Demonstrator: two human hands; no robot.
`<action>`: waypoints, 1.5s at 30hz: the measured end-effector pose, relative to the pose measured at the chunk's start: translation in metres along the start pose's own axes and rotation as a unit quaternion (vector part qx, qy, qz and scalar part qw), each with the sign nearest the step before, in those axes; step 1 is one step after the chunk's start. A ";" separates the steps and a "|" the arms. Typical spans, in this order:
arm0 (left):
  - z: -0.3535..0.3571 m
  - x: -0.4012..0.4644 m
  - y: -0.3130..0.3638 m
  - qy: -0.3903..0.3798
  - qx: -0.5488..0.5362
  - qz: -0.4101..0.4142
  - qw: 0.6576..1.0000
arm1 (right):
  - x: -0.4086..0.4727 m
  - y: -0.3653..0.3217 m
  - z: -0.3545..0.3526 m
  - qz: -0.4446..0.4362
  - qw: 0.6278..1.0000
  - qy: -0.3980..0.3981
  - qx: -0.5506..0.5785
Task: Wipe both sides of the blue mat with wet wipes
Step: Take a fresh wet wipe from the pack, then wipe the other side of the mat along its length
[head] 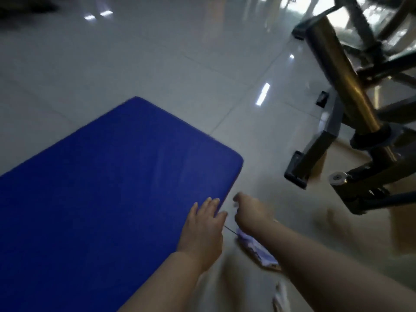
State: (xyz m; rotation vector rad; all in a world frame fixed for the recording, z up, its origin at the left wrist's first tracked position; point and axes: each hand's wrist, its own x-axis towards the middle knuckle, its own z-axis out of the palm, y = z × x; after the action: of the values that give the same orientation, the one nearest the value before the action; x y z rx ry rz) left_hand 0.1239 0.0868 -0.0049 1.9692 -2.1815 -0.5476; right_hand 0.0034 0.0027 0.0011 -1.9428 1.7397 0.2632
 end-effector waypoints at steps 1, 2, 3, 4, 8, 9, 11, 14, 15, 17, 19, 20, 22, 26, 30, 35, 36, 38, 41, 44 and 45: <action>-0.014 -0.017 -0.008 0.004 0.013 -0.031 0.999 | -0.006 -0.019 0.001 -0.019 1.000 -0.002 0.001; -0.029 -0.035 -0.014 0.009 0.026 -0.066 0.997 | -0.014 -0.040 0.000 -0.041 0.999 0.000 0.004; -0.048 -0.055 -0.020 0.015 0.040 -0.101 0.994 | -0.025 -0.061 -0.001 -0.065 0.998 0.006 0.014; -0.067 -0.076 -0.024 0.022 0.056 -0.134 0.989 | -0.037 -0.081 -0.004 -0.091 0.995 0.010 0.028; -0.137 -0.165 -0.025 0.059 0.112 -0.251 0.960 | -0.107 -0.149 -0.022 -0.206 0.978 -0.006 0.046; -0.151 -0.188 -0.019 0.063 0.125 -0.276 0.951 | -0.128 -0.161 -0.028 -0.228 0.972 -0.006 0.050; -0.174 -0.226 -0.005 0.081 0.143 -0.314 0.935 | -0.170 -0.180 -0.036 -0.269 0.960 0.006 0.080; -0.190 -0.276 0.023 0.123 0.148 -0.340 0.921 | -0.226 -0.183 -0.027 -0.287 0.949 -0.022 0.133; -0.190 -0.291 0.029 0.129 0.146 -0.345 0.918 | -0.241 -0.178 -0.017 -0.286 0.948 -0.033 0.139; -0.186 -0.322 0.037 0.130 0.131 -0.360 0.915 | -0.265 -0.168 0.008 -0.283 0.948 -0.055 0.137; -0.183 -0.351 0.035 0.114 0.120 -0.369 0.915 | -0.286 -0.167 0.027 -0.286 0.947 -0.068 0.129; -0.182 -0.365 0.033 0.104 0.117 -0.372 0.915 | -0.295 -0.171 0.033 -0.300 0.944 -0.067 0.118; -0.183 -0.396 0.028 0.096 0.109 -0.383 0.912 | -0.317 -0.183 0.043 -0.337 0.937 -0.051 0.075; -0.189 -0.465 0.019 0.112 0.114 -0.412 0.897 | -0.368 -0.215 0.054 -0.390 0.920 -0.029 0.004; -0.193 -0.532 0.025 0.133 0.125 -0.449 0.875 | -0.435 -0.249 0.059 -0.449 0.893 -0.025 -0.017; -0.188 -0.595 0.044 0.154 0.128 -0.499 0.843 | -0.499 -0.265 0.077 -0.490 0.870 -0.037 0.043; -0.186 -0.605 0.049 0.155 0.131 -0.512 0.835 | -0.509 -0.267 0.082 -0.493 0.866 -0.046 0.070; -0.183 -0.625 0.057 0.140 0.139 -0.537 0.820 | -0.525 -0.275 0.094 -0.522 0.844 -0.076 0.099; -0.183 -0.660 0.058 0.133 0.152 -0.579 0.790 | -0.552 -0.299 0.117 -0.575 0.801 -0.119 0.118; -0.180 -0.693 0.049 0.147 0.155 -0.612 0.762 | -0.579 -0.319 0.148 -0.601 0.774 -0.149 0.132; -0.177 -0.706 0.043 0.147 0.150 -0.626 0.751 | -0.588 -0.327 0.164 -0.609 0.765 -0.164 0.130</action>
State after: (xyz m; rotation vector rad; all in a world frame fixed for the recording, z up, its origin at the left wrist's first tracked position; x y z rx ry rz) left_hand 0.2347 0.7547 0.2658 3.2018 -0.4925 0.0682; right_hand 0.2580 0.6096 0.2172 -2.1944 0.0620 -0.1201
